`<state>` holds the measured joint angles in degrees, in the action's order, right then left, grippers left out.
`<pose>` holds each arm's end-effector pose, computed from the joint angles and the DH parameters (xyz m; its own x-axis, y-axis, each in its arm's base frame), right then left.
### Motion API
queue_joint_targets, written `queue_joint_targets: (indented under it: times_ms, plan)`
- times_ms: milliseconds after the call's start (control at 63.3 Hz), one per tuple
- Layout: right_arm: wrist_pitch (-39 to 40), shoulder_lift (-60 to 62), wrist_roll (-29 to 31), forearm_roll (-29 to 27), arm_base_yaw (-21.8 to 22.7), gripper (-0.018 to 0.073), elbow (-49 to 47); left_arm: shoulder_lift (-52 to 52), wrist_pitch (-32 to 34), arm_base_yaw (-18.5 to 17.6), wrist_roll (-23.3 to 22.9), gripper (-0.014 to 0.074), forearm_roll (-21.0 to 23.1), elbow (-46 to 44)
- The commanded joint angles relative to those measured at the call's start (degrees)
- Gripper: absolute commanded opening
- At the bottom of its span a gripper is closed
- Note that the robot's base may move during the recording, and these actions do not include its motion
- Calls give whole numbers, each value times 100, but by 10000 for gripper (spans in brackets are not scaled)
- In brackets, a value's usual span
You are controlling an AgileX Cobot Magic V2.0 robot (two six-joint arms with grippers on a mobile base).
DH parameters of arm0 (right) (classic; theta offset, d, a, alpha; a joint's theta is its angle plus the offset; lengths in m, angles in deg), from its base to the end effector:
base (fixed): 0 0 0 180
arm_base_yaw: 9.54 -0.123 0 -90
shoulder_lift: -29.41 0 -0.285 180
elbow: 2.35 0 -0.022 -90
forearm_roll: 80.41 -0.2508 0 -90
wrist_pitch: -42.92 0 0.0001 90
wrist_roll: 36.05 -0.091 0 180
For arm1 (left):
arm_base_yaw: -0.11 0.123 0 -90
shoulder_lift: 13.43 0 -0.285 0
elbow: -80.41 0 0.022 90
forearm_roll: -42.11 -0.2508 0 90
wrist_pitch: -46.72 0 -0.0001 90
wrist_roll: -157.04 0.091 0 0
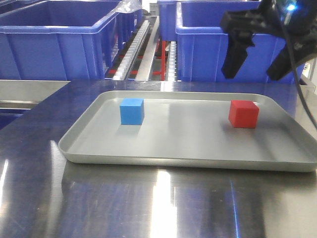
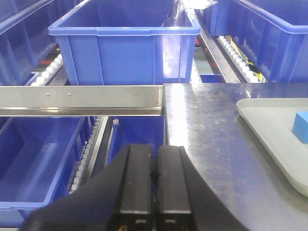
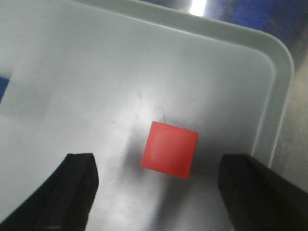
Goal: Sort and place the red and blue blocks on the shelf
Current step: 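Lower the open right gripper over the red cube, then close the right gripper on the red cube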
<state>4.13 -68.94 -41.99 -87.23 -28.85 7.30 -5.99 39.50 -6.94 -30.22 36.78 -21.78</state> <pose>0.3154 0.1177 0.2726 -0.8446 -0.0895 -0.5279 -0.2074 0.9636 0.1685 0.0561 -0.0059 0.1986 -0.0460 -0.0290 -0.9985 0.1096 0.9934 -0.0339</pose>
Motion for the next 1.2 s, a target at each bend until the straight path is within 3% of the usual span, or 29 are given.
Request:
queue_joint_targets:
  times_ms: [0,1184]
  plan:
    - [284,86,40,41,-19,625,-217,-104,541,-5,0,125,42,167]
    - [352,-781,40,90,-19,625,-388,-104,541,-5,0,125,42,167]
